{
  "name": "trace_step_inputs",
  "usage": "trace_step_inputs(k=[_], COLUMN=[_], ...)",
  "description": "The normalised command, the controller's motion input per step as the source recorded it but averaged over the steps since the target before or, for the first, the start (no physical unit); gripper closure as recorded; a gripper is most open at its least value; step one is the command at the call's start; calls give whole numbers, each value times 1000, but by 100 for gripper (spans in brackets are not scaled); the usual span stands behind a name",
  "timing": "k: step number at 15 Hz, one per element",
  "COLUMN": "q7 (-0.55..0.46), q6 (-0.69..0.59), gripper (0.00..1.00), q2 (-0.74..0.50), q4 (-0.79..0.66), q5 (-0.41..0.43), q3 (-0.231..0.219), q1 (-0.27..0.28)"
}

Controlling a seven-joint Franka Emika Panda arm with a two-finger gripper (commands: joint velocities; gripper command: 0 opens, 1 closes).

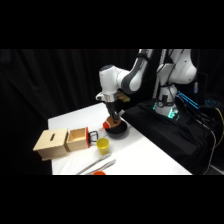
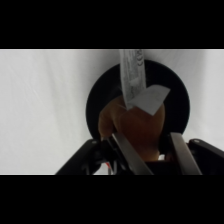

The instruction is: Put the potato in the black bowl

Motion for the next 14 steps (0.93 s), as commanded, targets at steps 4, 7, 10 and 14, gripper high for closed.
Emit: trace_step_inputs(k=[4,7,10,14], q7=[-119,-82,-30,-20], q6=[17,-124,-250,-421], gripper=[0,0,0,0], q2=[-28,-121,-211,-268], q4=[39,57,75,144], q5=[32,-4,-52,-66], q3=[-20,-14,-14,-14], q1=[-30,-2,21,24])
